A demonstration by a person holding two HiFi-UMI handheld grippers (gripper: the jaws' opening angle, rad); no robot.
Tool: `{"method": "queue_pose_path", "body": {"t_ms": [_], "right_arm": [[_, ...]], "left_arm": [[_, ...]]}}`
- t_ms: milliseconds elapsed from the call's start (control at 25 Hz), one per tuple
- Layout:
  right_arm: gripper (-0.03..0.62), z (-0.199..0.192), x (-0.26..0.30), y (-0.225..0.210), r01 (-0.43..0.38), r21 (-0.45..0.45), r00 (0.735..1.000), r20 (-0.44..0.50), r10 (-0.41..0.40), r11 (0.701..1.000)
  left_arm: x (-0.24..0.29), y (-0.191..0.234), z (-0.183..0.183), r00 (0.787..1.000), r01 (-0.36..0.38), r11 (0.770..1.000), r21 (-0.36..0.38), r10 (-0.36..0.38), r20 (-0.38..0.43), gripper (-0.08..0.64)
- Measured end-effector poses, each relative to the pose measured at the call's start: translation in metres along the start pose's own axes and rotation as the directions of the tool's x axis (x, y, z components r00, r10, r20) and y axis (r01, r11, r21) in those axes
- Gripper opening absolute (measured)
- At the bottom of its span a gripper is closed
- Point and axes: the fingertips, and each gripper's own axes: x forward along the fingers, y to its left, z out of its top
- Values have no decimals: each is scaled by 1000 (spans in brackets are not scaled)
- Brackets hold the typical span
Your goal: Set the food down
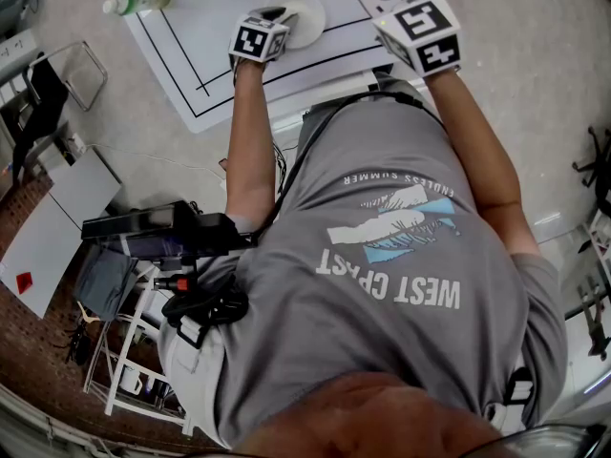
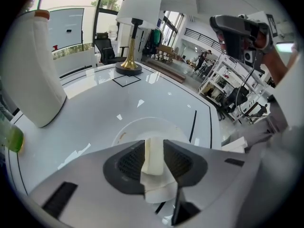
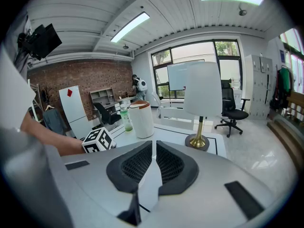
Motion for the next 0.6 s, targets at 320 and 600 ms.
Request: {"method": "queue_pose_path", "body": {"t_ms": [320, 600], "right_arm": [[11, -3, 1, 7, 1, -1, 1000, -2, -1, 1000], [11, -3, -5, 15, -1, -8, 1000, 9, 1, 1000]], "left_arm": [[-5, 3, 1, 1000, -10, 1000, 3, 9, 25, 109], [-24, -2, 14, 997, -35, 999, 15, 34, 72, 109]]}}
